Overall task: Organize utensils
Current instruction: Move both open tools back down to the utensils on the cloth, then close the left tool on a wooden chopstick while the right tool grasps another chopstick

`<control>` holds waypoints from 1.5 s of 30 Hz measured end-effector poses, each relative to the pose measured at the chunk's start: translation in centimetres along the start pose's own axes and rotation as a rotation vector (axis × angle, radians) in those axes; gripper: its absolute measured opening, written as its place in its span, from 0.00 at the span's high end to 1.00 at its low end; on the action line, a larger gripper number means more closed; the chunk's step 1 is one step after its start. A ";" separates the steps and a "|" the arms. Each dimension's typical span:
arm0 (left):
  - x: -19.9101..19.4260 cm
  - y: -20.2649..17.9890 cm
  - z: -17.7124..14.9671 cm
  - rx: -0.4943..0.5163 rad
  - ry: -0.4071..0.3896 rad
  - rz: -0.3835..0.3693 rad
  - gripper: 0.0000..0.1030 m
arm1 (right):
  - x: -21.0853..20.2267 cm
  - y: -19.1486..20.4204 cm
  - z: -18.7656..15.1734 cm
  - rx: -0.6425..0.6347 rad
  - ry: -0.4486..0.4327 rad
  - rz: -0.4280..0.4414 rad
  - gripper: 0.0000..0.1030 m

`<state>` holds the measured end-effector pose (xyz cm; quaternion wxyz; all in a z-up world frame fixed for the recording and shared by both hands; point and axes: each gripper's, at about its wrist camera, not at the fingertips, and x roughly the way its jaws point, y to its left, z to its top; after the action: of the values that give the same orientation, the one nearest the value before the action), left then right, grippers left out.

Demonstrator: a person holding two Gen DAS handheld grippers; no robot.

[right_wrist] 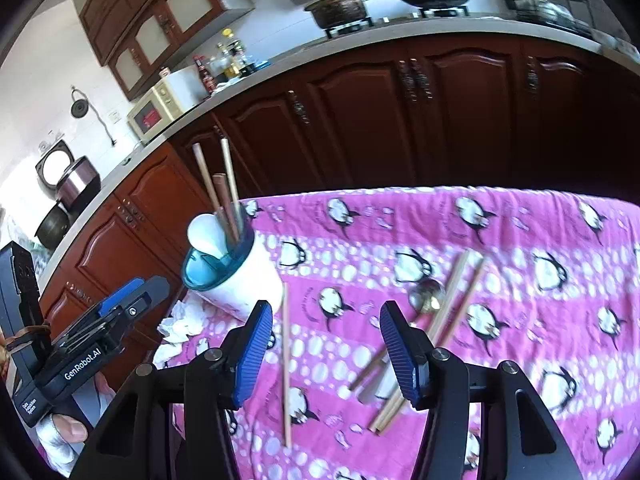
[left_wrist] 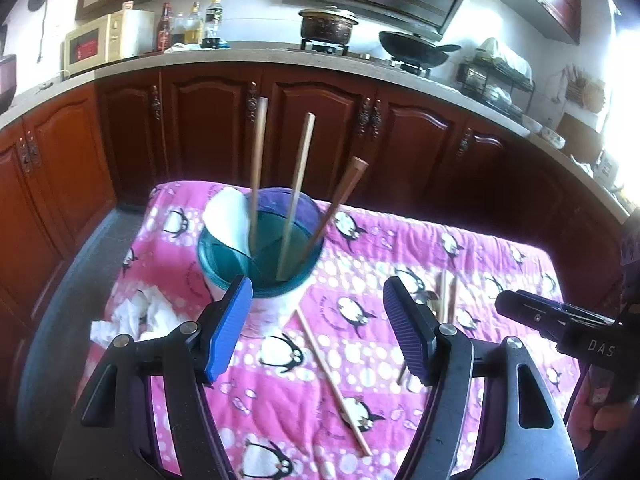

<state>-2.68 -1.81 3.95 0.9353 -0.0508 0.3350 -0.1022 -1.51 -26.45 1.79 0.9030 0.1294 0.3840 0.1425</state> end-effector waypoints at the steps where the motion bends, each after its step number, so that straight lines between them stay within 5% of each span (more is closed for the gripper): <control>1: 0.0 -0.3 -0.1 0.004 0.003 -0.004 0.34 | -0.3 -0.5 -0.2 0.009 -0.002 -0.003 0.47; 14: 0.4 -3.4 -1.2 0.043 0.045 -0.048 0.33 | -2.4 -5.0 -3.1 0.081 0.005 -0.071 0.46; 25: 2.7 -0.9 -3.7 -0.039 0.176 -0.062 0.33 | -1.3 -7.6 -4.3 0.137 0.030 -0.105 0.46; 37: 9.7 0.6 -6.9 -0.129 0.353 -0.021 0.35 | 3.7 -10.3 -4.7 0.171 0.117 -0.105 0.46; 45: 14.2 0.3 -7.7 -0.144 0.422 0.011 0.62 | 8.1 -12.1 -2.7 0.180 0.157 -0.146 0.65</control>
<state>3.18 -4.94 -10.78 0.8389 -0.0932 0.5301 -0.0810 3.84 -34.46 -9.48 0.8629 0.1698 0.4732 0.0511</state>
